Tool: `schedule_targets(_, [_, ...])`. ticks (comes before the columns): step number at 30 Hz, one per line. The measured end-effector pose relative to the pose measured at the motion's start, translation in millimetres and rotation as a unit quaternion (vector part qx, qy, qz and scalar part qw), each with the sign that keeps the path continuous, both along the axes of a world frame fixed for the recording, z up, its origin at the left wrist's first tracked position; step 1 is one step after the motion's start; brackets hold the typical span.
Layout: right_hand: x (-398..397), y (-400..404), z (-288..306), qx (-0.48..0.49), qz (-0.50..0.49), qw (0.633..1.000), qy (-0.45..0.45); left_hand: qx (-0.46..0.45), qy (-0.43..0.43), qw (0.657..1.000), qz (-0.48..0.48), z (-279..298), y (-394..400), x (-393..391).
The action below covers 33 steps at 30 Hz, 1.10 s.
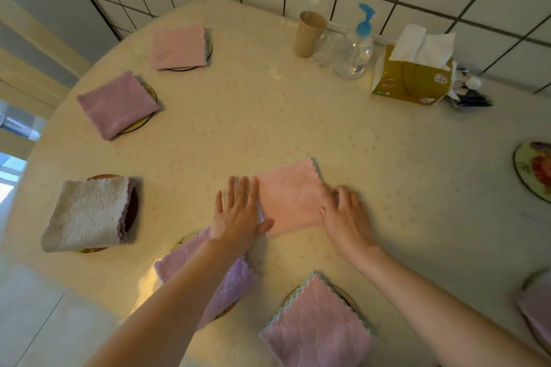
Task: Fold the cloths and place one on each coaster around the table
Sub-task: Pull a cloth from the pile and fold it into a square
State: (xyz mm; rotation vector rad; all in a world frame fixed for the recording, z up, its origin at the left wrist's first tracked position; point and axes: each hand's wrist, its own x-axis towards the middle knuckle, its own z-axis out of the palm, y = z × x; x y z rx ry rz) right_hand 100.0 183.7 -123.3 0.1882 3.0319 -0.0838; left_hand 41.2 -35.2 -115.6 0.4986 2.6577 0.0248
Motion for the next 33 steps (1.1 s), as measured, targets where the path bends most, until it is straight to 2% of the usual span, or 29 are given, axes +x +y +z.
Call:
schedule_targets(2, [2.1, -4.6, 4.6, -0.032, -0.059, 0.998, -0.005, 0.030, -0.010, 0.999, 0.032, 7.1, 4.8, 0.7])
schedule_targets(4, [-3.7, -10.0, 7.7, -0.119, -0.130, 0.984, -0.032, 0.079, -0.018, 0.994, 0.072, 9.3, 10.5, 0.5])
schedule_targets(6, [-12.0, -14.6, 14.4, -0.216, -0.216, 0.951, -0.052, 0.152, -0.043, 0.977, 0.142, 8.9, 18.0, -2.5])
schedule_targets(7, [-17.0, -16.5, 16.2, -0.255, -0.253, 0.931, -0.064, 0.199, -0.062, 0.958, 0.198, 8.7, 21.7, -4.8])
schedule_targets(9, [-24.9, -18.3, 19.5, -0.298, -0.313, 0.898, -0.083, 0.280, -0.097, 0.895, 0.334, 8.6, 28.9, -11.5])
schedule_targets(11, [-29.9, -17.2, 19.0, -0.334, -0.359, 0.866, -0.097, 0.351, -0.134, 0.812, 0.446, 6.7, 34.1, -16.8])
schedule_targets(13, [-34.0, -14.2, 15.2, -0.375, -0.387, 0.835, -0.112, 0.408, -0.173, 0.733, 0.515, 3.9, 36.1, -19.6])
schedule_targets(15, [-33.1, -11.2, 13.5, -0.409, -0.403, 0.809, -0.126, 0.436, -0.208, 0.692, 0.537, 2.8, 37.2, -18.8])
schedule_targets(17, [-27.7, -6.1, 15.6, -0.444, -0.418, 0.782, -0.124, 0.452, -0.224, 0.678, 0.534, 4.9, 41.2, -14.6])
schedule_targets(24, [10.6, 33.0, 42.5, -0.551, -0.398, 0.728, -0.089, 0.485, -0.309, 0.649, 0.499, 27.0, 67.2, 7.0])
schedule_targets(28, [39.7, 73.5, 56.2, -0.565, -0.390, 0.725, -0.058, 0.483, -0.325, 0.664, 0.469, 38.0, 104.3, 25.9])
schedule_targets(33, [92.5, 159.8, 64.4, -0.570, -0.398, 0.718, -0.013, 0.489, -0.342, 0.681, 0.424, 48.9, 190.6, 69.7])
